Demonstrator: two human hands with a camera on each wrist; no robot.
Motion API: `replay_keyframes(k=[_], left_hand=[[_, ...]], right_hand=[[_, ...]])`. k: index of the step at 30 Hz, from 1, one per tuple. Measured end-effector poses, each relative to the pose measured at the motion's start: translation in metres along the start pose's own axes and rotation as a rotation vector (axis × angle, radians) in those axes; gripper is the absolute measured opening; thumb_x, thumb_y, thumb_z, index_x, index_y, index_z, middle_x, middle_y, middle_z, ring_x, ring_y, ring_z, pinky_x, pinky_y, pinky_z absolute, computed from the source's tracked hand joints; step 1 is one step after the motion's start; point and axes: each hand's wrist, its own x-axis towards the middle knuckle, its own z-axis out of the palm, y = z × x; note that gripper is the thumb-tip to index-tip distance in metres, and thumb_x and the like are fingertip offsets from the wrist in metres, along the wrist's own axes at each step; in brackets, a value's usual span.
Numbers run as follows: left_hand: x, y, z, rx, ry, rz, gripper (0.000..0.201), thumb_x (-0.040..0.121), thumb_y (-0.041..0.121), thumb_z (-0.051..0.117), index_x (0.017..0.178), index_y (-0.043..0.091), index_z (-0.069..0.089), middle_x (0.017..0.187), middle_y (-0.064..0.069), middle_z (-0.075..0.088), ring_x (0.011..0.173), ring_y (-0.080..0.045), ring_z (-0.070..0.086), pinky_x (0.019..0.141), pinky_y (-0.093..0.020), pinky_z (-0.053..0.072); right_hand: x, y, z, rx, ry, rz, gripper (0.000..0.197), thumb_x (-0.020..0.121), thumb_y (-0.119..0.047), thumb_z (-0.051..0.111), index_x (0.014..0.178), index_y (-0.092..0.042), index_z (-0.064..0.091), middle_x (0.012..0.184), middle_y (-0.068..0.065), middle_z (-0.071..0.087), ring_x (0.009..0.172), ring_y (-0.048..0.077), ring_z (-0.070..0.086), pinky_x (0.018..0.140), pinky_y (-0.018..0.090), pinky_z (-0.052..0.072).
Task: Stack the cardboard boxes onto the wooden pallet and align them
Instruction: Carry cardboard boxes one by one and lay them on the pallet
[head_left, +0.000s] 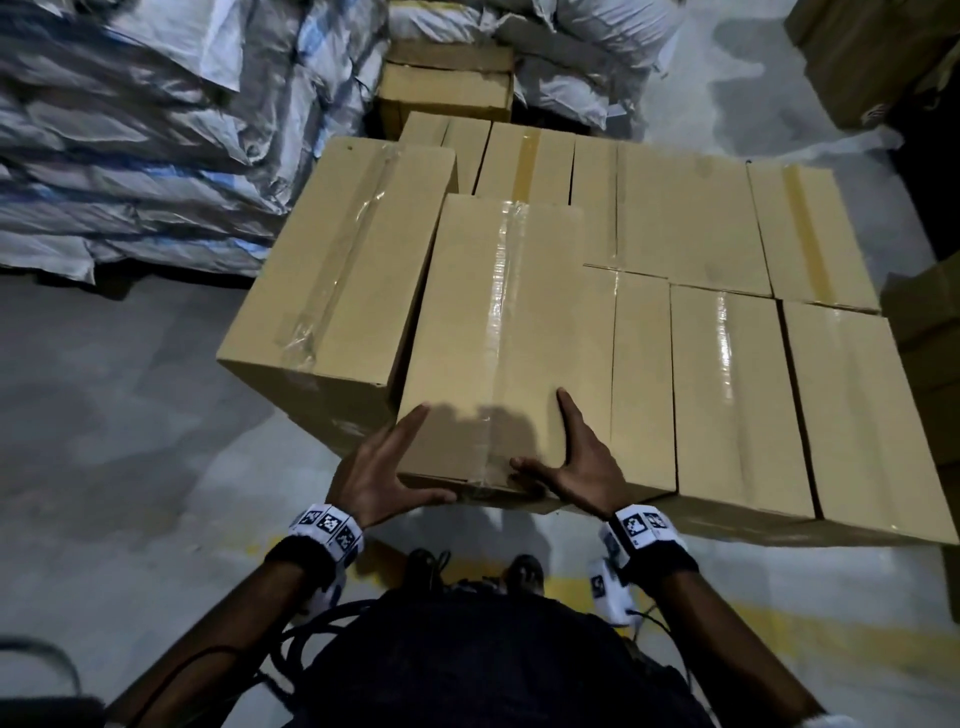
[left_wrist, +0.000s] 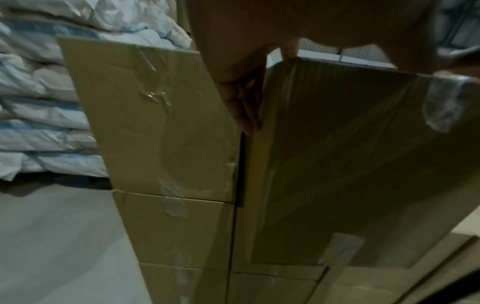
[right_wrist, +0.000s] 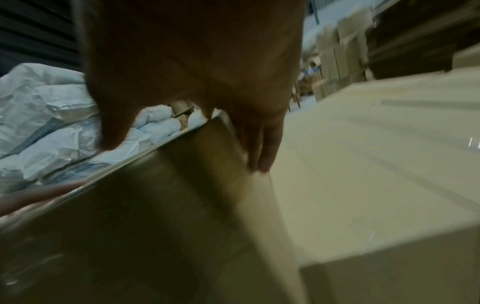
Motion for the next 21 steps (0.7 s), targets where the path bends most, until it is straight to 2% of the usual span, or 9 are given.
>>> replay_keyframes(k=[3, 6, 9, 11, 13, 15, 17, 19, 21], left_hand=[[-0.007, -0.017, -0.004, -0.021, -0.007, 0.024, 0.107, 0.071, 0.047, 0.093, 0.160, 0.038, 0.034, 0.156, 0.005, 0.049, 0.135, -0.019, 0.052, 0.100, -0.026, 0.044], [-0.006, -0.030, -0.006, -0.008, 0.048, 0.029, 0.094, 0.074, 0.029, 0.093, 0.154, 0.039, 0.044, 0.148, 0.006, 0.057, 0.123, -0.020, 0.061, 0.097, -0.035, 0.056], [0.000, -0.029, -0.006, -0.042, 0.058, 0.055, 0.087, 0.073, 0.017, 0.094, 0.150, 0.026, 0.054, 0.144, 0.001, 0.062, 0.119, -0.021, 0.064, 0.100, -0.040, 0.056], [0.004, -0.024, -0.008, -0.046, 0.071, 0.052, 0.084, 0.073, 0.013, 0.093, 0.148, 0.023, 0.056, 0.144, -0.001, 0.062, 0.125, -0.021, 0.063, 0.107, -0.038, 0.052], [0.008, -0.022, -0.009, -0.049, 0.099, 0.029, 0.082, 0.074, 0.009, 0.091, 0.148, 0.021, 0.057, 0.145, -0.003, 0.061, 0.132, -0.020, 0.059, 0.113, -0.031, 0.044], [0.011, -0.021, -0.013, -0.035, 0.116, 0.003, 0.079, 0.077, 0.004, 0.089, 0.148, 0.019, 0.057, 0.146, -0.007, 0.060, 0.136, -0.021, 0.056, 0.115, -0.028, 0.039], [0.014, -0.018, -0.016, 0.010, 0.118, -0.005, 0.076, 0.079, 0.004, 0.086, 0.147, 0.020, 0.058, 0.147, -0.011, 0.059, 0.135, -0.027, 0.056, 0.116, -0.035, 0.042], [0.016, -0.012, -0.018, 0.076, 0.105, 0.021, 0.068, 0.083, 0.002, 0.083, 0.144, 0.020, 0.060, 0.146, -0.016, 0.059, 0.129, -0.035, 0.060, 0.110, -0.044, 0.049], [0.021, -0.006, -0.019, 0.130, 0.098, 0.038, 0.060, 0.084, -0.002, 0.079, 0.139, 0.016, 0.064, 0.142, -0.019, 0.060, 0.122, -0.038, 0.063, 0.104, -0.045, 0.053]], right_hand=[[-0.013, 0.016, -0.014, -0.143, -0.153, -0.096, 0.138, 0.057, -0.088, 0.077, 0.158, -0.054, -0.012, 0.171, -0.019, 0.006, 0.156, 0.018, 0.024, 0.117, 0.049, 0.039], [-0.025, 0.028, -0.012, -0.276, -0.231, -0.126, 0.140, 0.059, -0.074, 0.086, 0.153, -0.061, -0.018, 0.173, -0.002, 0.013, 0.153, 0.031, 0.031, 0.110, 0.058, 0.044], [-0.025, 0.031, -0.007, -0.268, -0.178, -0.138, 0.131, 0.073, -0.053, 0.087, 0.153, -0.061, -0.016, 0.169, 0.007, 0.025, 0.147, 0.036, 0.040, 0.107, 0.055, 0.048], [-0.023, 0.028, -0.007, -0.241, -0.100, -0.158, 0.121, 0.080, -0.049, 0.083, 0.158, -0.055, -0.010, 0.168, 0.001, 0.028, 0.145, 0.033, 0.042, 0.106, 0.048, 0.048], [-0.019, 0.024, -0.006, -0.194, -0.038, -0.172, 0.114, 0.084, -0.045, 0.081, 0.160, -0.051, -0.002, 0.169, -0.006, 0.027, 0.147, 0.028, 0.040, 0.109, 0.043, 0.046], [-0.013, 0.020, -0.007, -0.191, -0.026, -0.181, 0.109, 0.086, -0.038, 0.081, 0.162, -0.048, 0.003, 0.168, -0.006, 0.028, 0.147, 0.027, 0.040, 0.108, 0.039, 0.044], [-0.007, 0.018, -0.007, -0.205, -0.024, -0.201, 0.107, 0.086, -0.034, 0.080, 0.163, -0.046, 0.005, 0.167, -0.002, 0.032, 0.145, 0.030, 0.043, 0.107, 0.039, 0.045], [-0.003, 0.017, -0.008, -0.187, -0.018, -0.211, 0.108, 0.085, -0.036, 0.080, 0.163, -0.045, 0.006, 0.167, -0.001, 0.032, 0.144, 0.031, 0.044, 0.108, 0.041, 0.046], [0.001, 0.017, -0.006, -0.157, -0.007, -0.201, 0.109, 0.084, -0.038, 0.082, 0.163, -0.044, 0.007, 0.167, -0.001, 0.032, 0.142, 0.032, 0.045, 0.109, 0.043, 0.046]])
